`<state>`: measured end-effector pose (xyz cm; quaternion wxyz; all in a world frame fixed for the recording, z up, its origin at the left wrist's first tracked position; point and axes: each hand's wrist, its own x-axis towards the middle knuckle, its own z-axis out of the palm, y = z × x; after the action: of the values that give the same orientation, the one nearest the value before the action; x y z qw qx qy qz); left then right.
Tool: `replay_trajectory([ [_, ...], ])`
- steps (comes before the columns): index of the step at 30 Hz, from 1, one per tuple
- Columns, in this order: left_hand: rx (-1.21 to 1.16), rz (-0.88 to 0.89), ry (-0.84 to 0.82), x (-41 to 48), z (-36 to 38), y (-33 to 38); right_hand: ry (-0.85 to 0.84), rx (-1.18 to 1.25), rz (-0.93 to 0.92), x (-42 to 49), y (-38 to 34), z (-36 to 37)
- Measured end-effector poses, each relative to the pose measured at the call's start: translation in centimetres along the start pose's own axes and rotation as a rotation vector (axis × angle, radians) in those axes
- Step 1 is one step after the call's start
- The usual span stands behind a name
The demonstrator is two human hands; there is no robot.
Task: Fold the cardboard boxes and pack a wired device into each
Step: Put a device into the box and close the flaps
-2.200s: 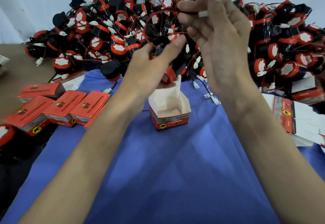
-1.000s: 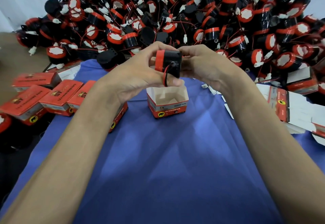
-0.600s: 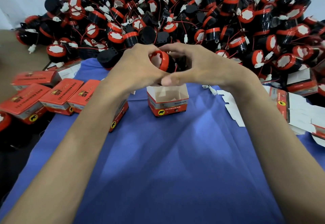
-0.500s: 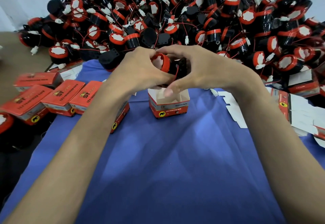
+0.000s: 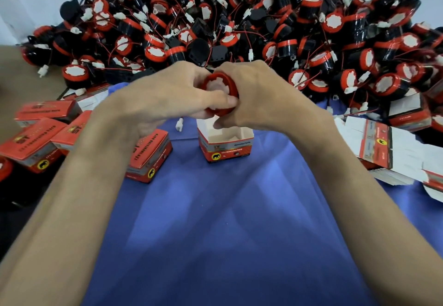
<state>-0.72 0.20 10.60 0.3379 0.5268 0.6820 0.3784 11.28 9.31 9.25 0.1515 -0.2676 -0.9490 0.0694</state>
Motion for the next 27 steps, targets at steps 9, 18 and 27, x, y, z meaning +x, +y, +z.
replay_trajectory([
  [9, 0.107, -0.017, 0.050, 0.0, 0.8, 0.2, 0.092, -0.076, -0.019, -0.4, 0.3, 0.4],
  [18, 0.291, 0.120, 0.525, 0.3, 3.9, -6.3, 0.015, 0.087, -0.046, 0.3, 0.4, 2.3],
  [27, -0.025, 0.307, 0.604, 0.9, 6.5, -10.2, -0.138, 0.404, -0.027, -0.6, 3.2, 3.6],
])
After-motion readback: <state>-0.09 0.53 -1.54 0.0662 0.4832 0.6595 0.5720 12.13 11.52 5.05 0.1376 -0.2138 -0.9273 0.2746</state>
